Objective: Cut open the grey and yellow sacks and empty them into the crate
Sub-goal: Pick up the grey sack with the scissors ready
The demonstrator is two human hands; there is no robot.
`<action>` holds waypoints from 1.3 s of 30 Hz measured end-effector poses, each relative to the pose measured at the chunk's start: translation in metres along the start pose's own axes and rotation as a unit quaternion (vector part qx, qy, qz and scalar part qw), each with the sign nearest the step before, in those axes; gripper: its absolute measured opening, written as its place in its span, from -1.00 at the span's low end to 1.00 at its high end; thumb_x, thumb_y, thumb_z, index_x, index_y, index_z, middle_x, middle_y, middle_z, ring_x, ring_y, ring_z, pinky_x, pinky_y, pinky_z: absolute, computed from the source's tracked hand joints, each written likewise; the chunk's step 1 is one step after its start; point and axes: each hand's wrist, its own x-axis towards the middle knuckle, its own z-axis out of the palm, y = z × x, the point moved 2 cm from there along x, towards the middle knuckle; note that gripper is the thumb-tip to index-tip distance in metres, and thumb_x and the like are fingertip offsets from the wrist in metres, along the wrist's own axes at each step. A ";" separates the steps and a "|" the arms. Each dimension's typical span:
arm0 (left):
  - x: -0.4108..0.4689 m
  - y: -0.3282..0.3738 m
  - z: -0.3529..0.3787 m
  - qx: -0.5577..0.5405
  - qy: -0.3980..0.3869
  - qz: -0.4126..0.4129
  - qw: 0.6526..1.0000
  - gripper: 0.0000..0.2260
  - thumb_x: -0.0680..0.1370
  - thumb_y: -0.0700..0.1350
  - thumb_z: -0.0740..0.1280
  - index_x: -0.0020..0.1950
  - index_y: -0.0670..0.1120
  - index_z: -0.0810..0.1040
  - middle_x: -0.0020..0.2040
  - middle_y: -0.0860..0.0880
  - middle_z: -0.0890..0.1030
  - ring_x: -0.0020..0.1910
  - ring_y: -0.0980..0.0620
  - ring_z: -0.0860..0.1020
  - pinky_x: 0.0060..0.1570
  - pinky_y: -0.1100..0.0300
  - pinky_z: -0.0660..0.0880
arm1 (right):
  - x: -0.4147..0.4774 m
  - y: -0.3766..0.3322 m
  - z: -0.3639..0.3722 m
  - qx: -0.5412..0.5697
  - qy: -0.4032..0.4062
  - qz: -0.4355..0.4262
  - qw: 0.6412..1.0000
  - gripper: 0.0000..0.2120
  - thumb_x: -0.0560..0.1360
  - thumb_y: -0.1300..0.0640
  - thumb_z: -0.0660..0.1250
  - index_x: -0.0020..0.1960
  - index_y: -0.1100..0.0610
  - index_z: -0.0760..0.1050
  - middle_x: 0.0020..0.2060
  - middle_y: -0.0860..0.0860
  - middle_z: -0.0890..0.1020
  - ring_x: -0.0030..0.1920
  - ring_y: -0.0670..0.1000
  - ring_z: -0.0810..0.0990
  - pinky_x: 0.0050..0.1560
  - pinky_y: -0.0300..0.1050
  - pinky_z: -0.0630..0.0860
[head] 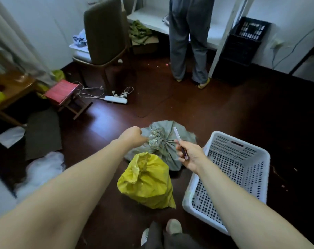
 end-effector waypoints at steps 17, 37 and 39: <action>0.113 -0.115 -0.080 -0.025 0.028 -0.052 0.998 -0.71 0.51 -0.12 0.28 0.16 -0.24 0.55 0.16 -0.19 0.57 0.15 -0.13 0.52 0.14 0.09 0.43 | 0.142 -0.002 0.124 -0.054 -0.013 0.039 0.998 -0.83 0.64 0.20 0.11 -0.04 0.20 0.45 -0.47 0.04 0.61 -0.63 -0.14 0.40 -0.63 -0.36 0.20; 0.402 -0.204 -0.213 0.084 -0.128 0.175 0.973 -0.70 0.50 -0.13 0.27 0.20 -0.19 0.55 0.20 -0.16 0.58 0.20 -0.13 0.51 0.13 0.14 0.43 | 0.316 0.019 0.317 0.148 0.306 -0.036 0.940 -0.83 0.62 0.22 0.15 -0.08 0.17 0.48 -0.31 0.08 0.55 -0.49 -0.08 0.34 -0.62 -0.37 0.19; 0.412 -0.184 -0.204 0.104 -0.152 0.201 0.962 -0.69 0.50 -0.14 0.28 0.21 -0.21 0.55 0.19 -0.17 0.58 0.19 -0.14 0.52 0.12 0.14 0.43 | 0.315 0.026 0.299 0.192 0.345 -0.024 0.918 -0.82 0.63 0.22 0.12 -0.09 0.19 0.46 -0.32 0.08 0.53 -0.53 -0.09 0.32 -0.63 -0.37 0.19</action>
